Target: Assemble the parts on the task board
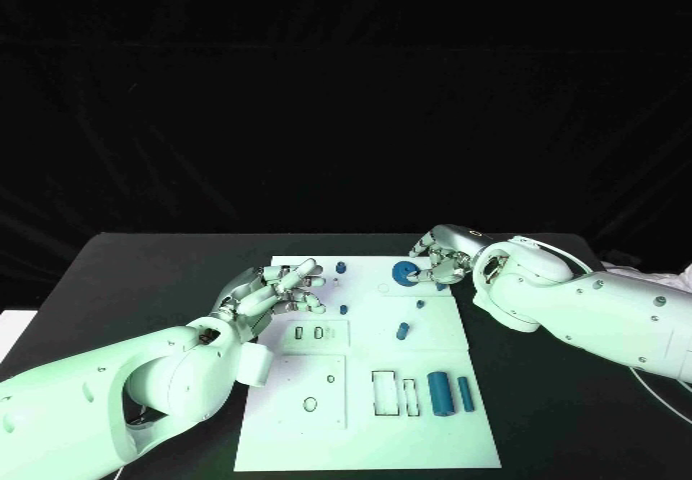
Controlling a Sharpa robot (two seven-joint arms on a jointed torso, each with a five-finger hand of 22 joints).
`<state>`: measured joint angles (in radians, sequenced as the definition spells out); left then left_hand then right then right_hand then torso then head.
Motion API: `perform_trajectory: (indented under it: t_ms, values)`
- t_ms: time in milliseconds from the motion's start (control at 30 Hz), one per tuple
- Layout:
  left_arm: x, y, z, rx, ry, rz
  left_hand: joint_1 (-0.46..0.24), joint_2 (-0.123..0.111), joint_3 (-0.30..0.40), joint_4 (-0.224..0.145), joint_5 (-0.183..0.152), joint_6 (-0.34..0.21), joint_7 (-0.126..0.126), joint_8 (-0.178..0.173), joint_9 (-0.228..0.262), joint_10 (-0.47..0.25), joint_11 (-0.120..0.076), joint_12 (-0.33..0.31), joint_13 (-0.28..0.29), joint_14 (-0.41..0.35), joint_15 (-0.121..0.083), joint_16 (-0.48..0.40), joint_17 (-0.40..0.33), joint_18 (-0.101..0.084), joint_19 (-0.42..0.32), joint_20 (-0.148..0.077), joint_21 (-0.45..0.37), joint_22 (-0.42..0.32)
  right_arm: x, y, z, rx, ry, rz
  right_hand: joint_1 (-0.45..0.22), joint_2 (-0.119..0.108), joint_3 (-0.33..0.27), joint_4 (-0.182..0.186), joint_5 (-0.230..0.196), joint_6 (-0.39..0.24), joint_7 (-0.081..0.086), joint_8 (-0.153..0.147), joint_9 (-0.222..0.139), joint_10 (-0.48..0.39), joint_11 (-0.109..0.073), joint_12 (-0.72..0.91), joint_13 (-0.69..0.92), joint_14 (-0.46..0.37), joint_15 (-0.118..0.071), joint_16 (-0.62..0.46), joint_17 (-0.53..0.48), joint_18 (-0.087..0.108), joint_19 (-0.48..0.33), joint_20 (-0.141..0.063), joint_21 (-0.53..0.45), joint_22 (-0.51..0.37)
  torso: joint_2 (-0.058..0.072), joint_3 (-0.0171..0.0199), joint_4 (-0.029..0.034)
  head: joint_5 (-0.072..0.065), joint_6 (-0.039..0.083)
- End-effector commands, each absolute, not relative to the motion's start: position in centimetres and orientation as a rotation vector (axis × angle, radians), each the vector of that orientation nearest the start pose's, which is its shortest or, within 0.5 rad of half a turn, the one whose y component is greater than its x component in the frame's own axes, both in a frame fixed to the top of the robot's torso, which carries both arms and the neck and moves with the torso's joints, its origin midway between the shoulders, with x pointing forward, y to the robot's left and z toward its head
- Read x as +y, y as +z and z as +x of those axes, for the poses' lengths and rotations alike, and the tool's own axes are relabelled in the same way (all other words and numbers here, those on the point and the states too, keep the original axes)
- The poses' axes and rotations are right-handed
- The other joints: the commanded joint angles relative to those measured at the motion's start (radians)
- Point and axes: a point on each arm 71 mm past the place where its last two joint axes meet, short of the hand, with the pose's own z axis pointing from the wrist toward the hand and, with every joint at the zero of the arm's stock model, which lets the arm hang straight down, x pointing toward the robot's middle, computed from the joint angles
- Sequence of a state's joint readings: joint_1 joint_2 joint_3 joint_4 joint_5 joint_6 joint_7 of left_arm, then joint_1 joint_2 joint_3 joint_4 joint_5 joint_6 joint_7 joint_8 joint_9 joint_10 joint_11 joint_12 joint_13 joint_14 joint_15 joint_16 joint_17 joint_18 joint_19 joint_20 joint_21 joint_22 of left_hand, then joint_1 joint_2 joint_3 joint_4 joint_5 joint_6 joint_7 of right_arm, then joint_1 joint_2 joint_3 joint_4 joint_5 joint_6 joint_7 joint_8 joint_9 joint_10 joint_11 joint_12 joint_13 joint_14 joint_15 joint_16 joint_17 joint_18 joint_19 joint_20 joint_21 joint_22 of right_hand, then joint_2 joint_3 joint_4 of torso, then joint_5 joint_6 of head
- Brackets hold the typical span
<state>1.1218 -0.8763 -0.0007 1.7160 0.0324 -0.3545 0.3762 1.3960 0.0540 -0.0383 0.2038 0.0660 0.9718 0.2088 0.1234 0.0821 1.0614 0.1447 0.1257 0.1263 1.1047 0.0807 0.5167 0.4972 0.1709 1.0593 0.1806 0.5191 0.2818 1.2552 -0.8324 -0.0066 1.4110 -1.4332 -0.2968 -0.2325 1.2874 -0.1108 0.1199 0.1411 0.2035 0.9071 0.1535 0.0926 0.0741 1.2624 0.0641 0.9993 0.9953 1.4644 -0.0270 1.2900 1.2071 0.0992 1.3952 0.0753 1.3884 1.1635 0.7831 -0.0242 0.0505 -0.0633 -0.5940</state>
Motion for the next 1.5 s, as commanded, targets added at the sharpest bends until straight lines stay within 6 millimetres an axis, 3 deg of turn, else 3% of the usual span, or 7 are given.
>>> perform_trajectory:
  t_ms: [33, 300, 600, 900, 1233, 1500]
  values:
    - [17.0, -18.4, 44.3, 1.490, -1.690, -1.196, 0.002, 0.005, -0.002, -0.005, 0.006, -0.007, 0.000, -0.003, 0.001, -0.005, 0.002, -0.003, 0.001, -0.006, -0.002, -0.006, -0.001, 0.008, -0.006, -0.002, 0.000, 0.001, -23.7, -16.0, 52.5, 1.707, 0.419, 0.011, 0.012, 0.004, -0.008, 0.004, 0.004, -0.008, 0.000, 0.004, -0.001, 0.011, -0.002, 0.026, 0.030, 0.047, 0.008, 0.013, 0.017, -0.019, 0.001, 0.008, 0.006, 0.006, 0.000, -0.0012, 0.0009, -0.001, 0.001]
    - [17.0, -18.5, 44.3, 1.492, -1.689, -1.197, 0.002, 0.005, -0.002, -0.005, 0.006, -0.007, 0.000, -0.003, 0.001, -0.005, 0.002, -0.003, 0.001, -0.006, -0.002, -0.006, -0.001, 0.008, -0.006, -0.002, 0.000, 0.001, -23.0, -16.1, 52.9, 1.714, 0.408, 0.019, 0.025, 0.020, -0.011, 0.012, 0.005, -0.011, 0.001, 0.008, 0.000, 0.009, -0.001, 0.041, 0.051, 0.048, 0.009, 0.024, 0.030, -0.019, 0.002, 0.010, 0.010, 0.011, 0.001, -0.0010, 0.0000, -0.011, -0.005]
    - [16.9, -18.5, 44.3, 1.502, -1.690, -1.199, 0.003, 0.006, -0.001, -0.006, 0.006, -0.006, 0.000, -0.003, 0.001, -0.005, 0.002, -0.003, 0.001, -0.006, -0.002, -0.006, -0.001, 0.009, -0.006, -0.001, 0.000, 0.002, -22.5, -16.3, 53.3, 1.723, 0.410, 0.026, 0.027, 0.030, -0.012, 0.017, 0.004, -0.009, 0.001, 0.012, 0.001, 0.015, 0.000, 0.058, 0.071, 0.049, 0.010, 0.030, 0.037, -0.020, 0.005, 0.011, 0.014, 0.018, 0.002, -0.0014, 0.0018, -0.015, -0.008]
    - [17.0, -18.6, 44.3, 1.505, -1.690, -1.200, 0.003, 0.006, -0.001, -0.006, 0.006, -0.006, 0.000, -0.003, 0.001, -0.005, 0.002, -0.003, 0.001, -0.006, -0.002, -0.006, -0.001, 0.009, -0.006, -0.001, 0.000, 0.002, -22.5, -16.4, 53.6, 1.712, 0.396, 0.029, 0.038, 0.042, -0.010, 0.017, 0.006, -0.004, 0.000, 0.019, 0.002, 0.013, -0.002, 0.061, 0.079, 0.049, 0.009, 0.031, 0.039, -0.020, 0.005, 0.010, 0.016, 0.020, 0.001, -0.0006, -0.0003, -0.016, -0.012]
    - [16.9, -18.6, 44.3, 1.510, -1.693, -1.200, 0.003, 0.006, -0.001, -0.006, 0.006, -0.006, 0.000, -0.003, 0.001, -0.005, 0.002, -0.003, 0.001, -0.006, -0.002, -0.006, -0.001, 0.009, -0.006, -0.001, 0.000, 0.002, -22.4, -16.5, 54.0, 1.717, 0.367, 0.019, 0.045, 0.050, -0.007, 0.016, 0.008, -0.003, 0.000, 0.021, 0.003, 0.010, -0.002, 0.061, 0.081, 0.048, 0.009, 0.031, 0.039, -0.020, 0.005, 0.010, 0.016, 0.020, 0.002, 0.0005, 0.0009, -0.021, -0.017]
    - [17.0, -18.6, 44.4, 1.511, -1.692, -1.201, 0.004, 0.006, -0.001, -0.006, 0.006, -0.006, 0.000, -0.003, 0.001, -0.005, 0.002, -0.003, 0.001, -0.006, -0.002, -0.006, -0.001, 0.009, -0.006, -0.001, 0.000, 0.002, -22.4, -16.7, 54.1, 1.723, 0.346, 0.000, 0.076, 0.044, -0.004, -0.005, 0.003, -0.006, 0.001, 0.024, 0.002, 0.005, -0.002, 0.059, 0.087, 0.047, 0.009, 0.031, 0.040, -0.021, 0.004, 0.010, 0.018, 0.021, 0.002, -0.0001, -0.0010, -0.021, -0.019]
